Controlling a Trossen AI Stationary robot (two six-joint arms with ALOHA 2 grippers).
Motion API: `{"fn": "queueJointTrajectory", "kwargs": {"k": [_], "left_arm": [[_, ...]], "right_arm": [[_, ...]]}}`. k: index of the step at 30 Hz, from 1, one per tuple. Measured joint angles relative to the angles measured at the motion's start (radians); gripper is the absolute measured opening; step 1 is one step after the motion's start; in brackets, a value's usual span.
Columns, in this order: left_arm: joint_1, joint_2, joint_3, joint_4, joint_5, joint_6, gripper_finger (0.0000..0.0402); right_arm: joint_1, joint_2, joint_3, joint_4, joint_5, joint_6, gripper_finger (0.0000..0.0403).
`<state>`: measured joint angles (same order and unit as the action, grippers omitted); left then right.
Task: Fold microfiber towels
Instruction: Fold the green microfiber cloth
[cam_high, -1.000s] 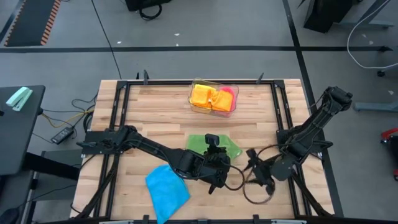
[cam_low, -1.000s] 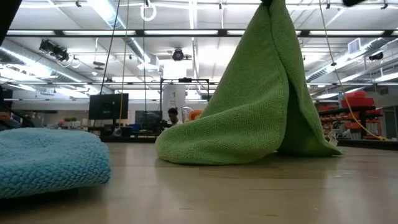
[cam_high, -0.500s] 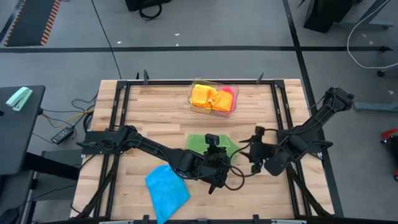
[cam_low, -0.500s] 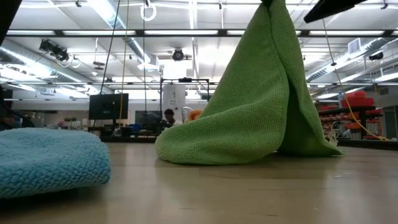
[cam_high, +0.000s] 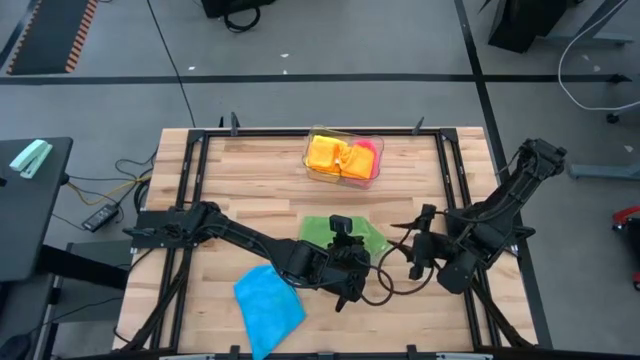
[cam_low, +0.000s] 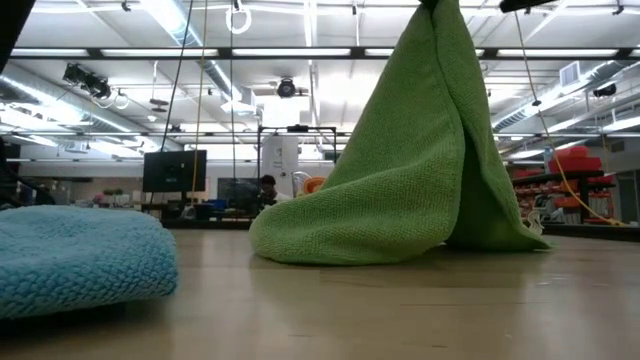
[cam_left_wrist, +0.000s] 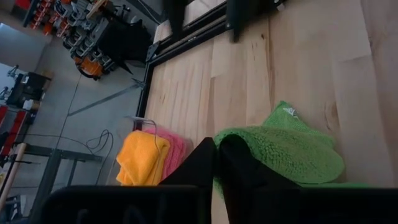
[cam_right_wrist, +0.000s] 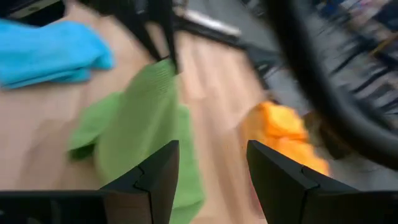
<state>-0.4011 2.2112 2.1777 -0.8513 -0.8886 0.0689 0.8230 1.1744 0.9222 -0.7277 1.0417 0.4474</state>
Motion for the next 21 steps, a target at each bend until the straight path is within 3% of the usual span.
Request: {"fn": "queueJointTrajectory", "kwargs": {"k": [5, 9, 14, 21], "left_arm": [[0.000, 0.000, 0.000, -0.001, 0.000, 0.000, 0.0011], [0.000, 0.000, 0.000, -0.001, 0.000, 0.002, 0.0019], [0.000, 0.000, 0.000, -0.001, 0.001, 0.003, 0.0032], [0.000, 0.000, 0.000, -0.001, 0.001, 0.003, 0.0011]], "right_arm": [[0.000, 0.000, 0.000, 0.005, -0.214, 0.030, 0.0197], [0.024, 0.000, 0.000, 0.066, -0.343, -0.006, 0.0197], [0.089, 0.000, 0.000, 0.207, -0.409, -0.120, 0.0197], [0.158, 0.000, 0.000, 0.289, -0.431, -0.212, 0.0197]]}}
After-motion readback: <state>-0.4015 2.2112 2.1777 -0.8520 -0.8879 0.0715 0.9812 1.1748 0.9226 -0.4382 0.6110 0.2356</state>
